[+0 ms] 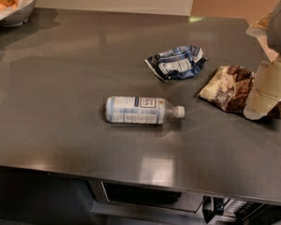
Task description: Place blue plastic bottle upright
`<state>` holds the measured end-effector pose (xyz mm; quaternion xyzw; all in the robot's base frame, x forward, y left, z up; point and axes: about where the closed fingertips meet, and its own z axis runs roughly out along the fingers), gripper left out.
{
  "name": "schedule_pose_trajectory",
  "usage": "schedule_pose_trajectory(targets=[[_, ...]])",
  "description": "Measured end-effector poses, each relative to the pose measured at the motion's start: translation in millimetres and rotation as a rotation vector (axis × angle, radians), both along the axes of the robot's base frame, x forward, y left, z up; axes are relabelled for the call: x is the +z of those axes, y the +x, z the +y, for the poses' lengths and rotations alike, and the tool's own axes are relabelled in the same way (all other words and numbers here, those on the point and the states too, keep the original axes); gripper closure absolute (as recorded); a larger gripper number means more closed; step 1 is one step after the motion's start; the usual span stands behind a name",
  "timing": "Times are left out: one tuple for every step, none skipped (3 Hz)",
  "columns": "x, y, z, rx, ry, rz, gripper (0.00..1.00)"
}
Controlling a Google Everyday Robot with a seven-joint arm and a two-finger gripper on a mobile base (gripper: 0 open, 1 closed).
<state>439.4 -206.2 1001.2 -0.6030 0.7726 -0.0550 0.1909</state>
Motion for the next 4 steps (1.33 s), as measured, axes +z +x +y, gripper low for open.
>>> schedule_pose_trajectory(targets=[[2, 15, 32, 0.053, 0.043, 0.021, 0.00], [-3, 28, 62, 0.097, 0.068, 0.039, 0.00], [-25, 49, 93, 0.123, 0.080, 0.079, 0.00], [-49, 68, 120, 0.140, 0.084, 0.116, 0.00]])
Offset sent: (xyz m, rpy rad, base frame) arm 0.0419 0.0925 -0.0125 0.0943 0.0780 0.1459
